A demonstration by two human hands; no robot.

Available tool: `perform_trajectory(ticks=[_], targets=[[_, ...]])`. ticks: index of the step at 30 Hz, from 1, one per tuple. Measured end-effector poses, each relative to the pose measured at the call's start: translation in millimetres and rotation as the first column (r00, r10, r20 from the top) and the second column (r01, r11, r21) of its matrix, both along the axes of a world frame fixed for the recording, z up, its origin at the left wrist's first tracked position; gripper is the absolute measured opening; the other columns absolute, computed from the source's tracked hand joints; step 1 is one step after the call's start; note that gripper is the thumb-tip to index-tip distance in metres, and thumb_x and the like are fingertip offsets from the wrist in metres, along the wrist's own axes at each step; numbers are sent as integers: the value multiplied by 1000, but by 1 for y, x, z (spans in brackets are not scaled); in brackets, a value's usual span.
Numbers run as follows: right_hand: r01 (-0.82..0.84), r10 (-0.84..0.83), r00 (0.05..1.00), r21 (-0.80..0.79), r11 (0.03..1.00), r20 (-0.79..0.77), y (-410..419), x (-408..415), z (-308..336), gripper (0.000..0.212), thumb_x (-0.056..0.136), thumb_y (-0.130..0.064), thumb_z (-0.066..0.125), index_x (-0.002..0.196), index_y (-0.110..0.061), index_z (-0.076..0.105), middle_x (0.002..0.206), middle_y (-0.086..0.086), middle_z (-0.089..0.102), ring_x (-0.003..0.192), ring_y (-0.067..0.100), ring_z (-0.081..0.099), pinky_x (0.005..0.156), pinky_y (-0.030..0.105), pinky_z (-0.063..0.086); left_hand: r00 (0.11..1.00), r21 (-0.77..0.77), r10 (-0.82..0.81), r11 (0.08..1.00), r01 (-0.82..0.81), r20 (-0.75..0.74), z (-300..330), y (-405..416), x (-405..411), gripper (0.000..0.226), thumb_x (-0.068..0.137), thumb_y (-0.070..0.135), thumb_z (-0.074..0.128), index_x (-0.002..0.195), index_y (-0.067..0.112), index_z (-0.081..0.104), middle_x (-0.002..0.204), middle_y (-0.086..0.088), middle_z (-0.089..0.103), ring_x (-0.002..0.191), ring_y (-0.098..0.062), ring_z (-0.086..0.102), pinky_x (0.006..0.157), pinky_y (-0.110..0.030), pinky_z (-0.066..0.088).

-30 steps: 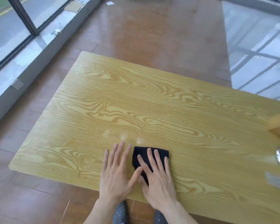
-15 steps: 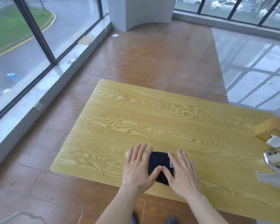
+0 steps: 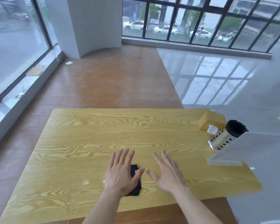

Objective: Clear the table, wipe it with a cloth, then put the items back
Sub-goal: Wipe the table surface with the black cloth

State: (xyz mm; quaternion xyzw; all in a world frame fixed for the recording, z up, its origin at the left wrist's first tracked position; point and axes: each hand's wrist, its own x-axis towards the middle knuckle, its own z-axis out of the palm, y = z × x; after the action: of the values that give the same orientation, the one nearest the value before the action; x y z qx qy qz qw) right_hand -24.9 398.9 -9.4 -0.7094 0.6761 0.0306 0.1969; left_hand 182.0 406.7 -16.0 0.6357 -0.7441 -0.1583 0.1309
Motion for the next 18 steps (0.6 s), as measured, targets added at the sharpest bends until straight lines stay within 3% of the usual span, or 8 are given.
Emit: perform_trajectory(ticks=[8, 13, 18], targets=[[143, -140, 988, -35, 989, 66, -4, -93, 15, 95, 75, -86, 14, 159, -43, -1, 170, -1, -11, 157, 21, -6, 127, 44, 4, 993, -34, -114, 993, 115, 22, 18, -29, -90, 89, 84, 85, 11, 158, 36, 10, 168, 9, 11, 156, -14, -2, 126, -39, -6], [243, -239, 963, -18, 970, 128, -3, -182, 21, 85, 89, -77, 35, 160, -41, 4, 170, -1, -6, 157, 23, 2, 125, 44, 15, 985, -34, -170, 985, 171, 12, 26, -45, -178, 88, 84, 85, 12, 158, 37, 9, 168, 11, 11, 155, -11, 0, 126, -36, -4], [353, -360, 909, 74, 933, 209, 3, -283, 11, 84, 88, -79, 40, 159, -42, 14, 170, -7, 3, 156, 20, 11, 120, 41, 28, 980, 8, -192, 981, 193, -46, 25, -54, -272, 87, 84, 85, 17, 157, 38, 11, 166, 14, 14, 155, -9, 6, 126, -33, -2]])
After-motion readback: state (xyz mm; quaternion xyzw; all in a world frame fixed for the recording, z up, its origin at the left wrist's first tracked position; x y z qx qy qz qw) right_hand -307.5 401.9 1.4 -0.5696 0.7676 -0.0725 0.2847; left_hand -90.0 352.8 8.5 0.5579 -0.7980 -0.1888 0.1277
